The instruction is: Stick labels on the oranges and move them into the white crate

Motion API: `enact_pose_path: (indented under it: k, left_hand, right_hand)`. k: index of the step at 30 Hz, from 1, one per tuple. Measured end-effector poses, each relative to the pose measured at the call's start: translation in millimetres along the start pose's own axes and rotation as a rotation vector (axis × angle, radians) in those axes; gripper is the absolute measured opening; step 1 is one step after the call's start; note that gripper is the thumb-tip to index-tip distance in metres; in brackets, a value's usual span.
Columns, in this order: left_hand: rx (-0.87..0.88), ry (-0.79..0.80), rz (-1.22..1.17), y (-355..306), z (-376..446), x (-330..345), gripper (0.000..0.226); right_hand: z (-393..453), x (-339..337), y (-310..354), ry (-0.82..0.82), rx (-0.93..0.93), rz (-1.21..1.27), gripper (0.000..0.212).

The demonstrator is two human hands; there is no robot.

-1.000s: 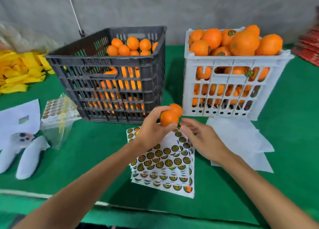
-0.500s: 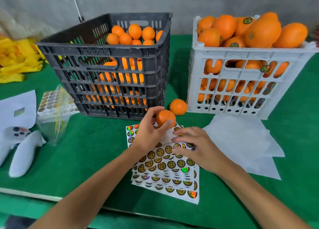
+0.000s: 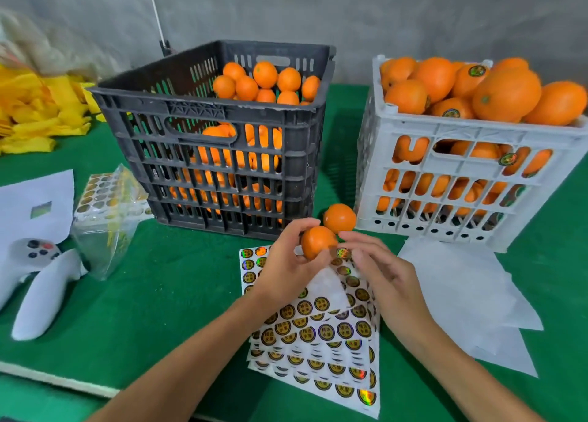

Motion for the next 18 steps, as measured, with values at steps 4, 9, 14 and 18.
enact_pose_path:
  k: [4, 9, 14, 18]
  left_hand:
    - [-0.009, -0.005, -0.038, 1, 2, 0, 0.046]
    - [0.031, -0.021, -0.027, -4, 4, -1, 0.042]
    - [0.021, -0.023, -0.060, -1, 3, -4, 0.041]
    - [-0.001, -0.026, -0.082, 6, 3, -6, 0.043]
  right_hand:
    - [32, 12, -8, -0.026, 0.070, -0.057, 0.024]
    - [31, 22, -32, -0.015, 0.070, -0.222, 0.027]
    - [28, 30, -41, 0.034, 0.088, -0.409, 0.049]
    - [25, 34, -25, 0.031, -0.024, -0.511, 0.052]
Point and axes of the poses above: each hand's wrist, its own z-axis towards the middle knuckle, its own x-axis out of the palm, y = z × x, the point moved 10 cm from there along z, towards the middle knuckle, and after that the axes turned 1 degree about -z, right-handed, at the moved point
